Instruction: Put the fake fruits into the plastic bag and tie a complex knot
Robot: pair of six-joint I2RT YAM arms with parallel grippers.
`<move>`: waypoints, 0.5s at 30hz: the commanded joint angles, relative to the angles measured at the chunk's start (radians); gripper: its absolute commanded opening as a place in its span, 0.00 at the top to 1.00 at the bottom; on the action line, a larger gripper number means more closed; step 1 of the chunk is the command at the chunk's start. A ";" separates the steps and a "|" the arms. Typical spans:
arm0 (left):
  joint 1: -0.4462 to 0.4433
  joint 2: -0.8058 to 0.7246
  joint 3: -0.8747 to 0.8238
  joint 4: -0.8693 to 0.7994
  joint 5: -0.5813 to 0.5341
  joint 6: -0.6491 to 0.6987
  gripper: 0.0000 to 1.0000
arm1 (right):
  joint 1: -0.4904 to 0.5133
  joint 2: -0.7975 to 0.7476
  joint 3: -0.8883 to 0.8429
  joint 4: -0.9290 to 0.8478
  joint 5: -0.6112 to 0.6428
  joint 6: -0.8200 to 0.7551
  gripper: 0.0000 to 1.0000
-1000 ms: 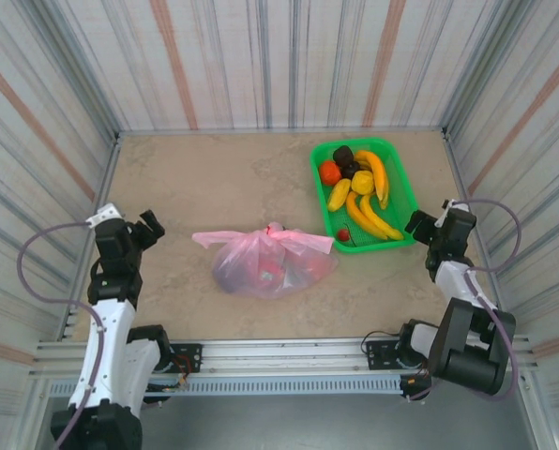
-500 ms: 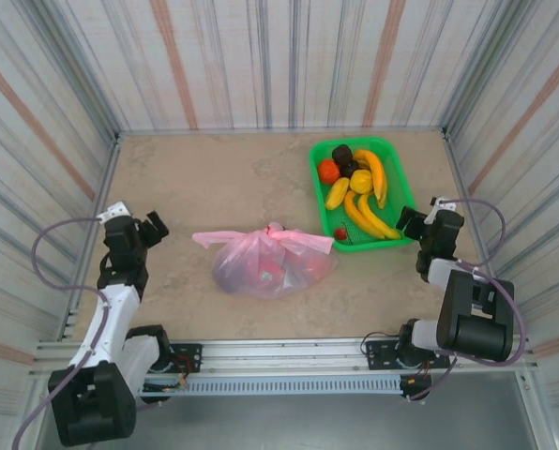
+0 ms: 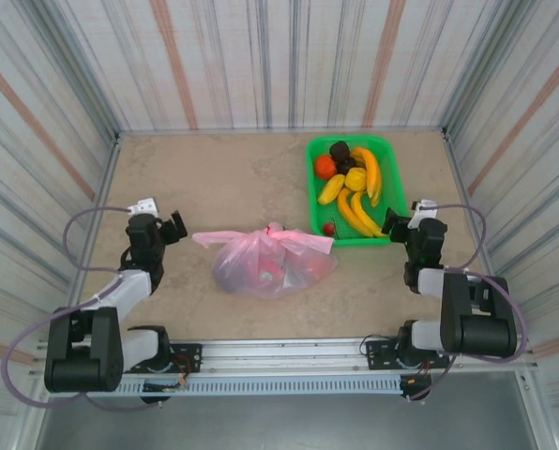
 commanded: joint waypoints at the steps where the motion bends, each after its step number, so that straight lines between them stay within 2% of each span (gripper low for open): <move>1: -0.014 0.047 -0.021 0.179 -0.015 0.118 0.01 | 0.030 0.082 0.003 0.111 0.014 -0.026 0.01; 6: -0.017 0.120 -0.082 0.376 0.010 0.165 0.01 | 0.029 0.184 -0.011 0.235 0.015 -0.023 0.01; 12: -0.016 0.274 -0.092 0.539 0.053 0.187 0.01 | 0.010 0.171 0.085 0.025 0.025 0.011 0.01; 14: -0.015 0.329 -0.090 0.609 0.059 0.200 0.01 | 0.020 0.180 0.101 0.014 0.044 0.003 0.01; 15: -0.015 0.322 -0.081 0.579 0.071 0.199 0.01 | 0.023 0.178 0.106 -0.004 0.047 0.000 0.01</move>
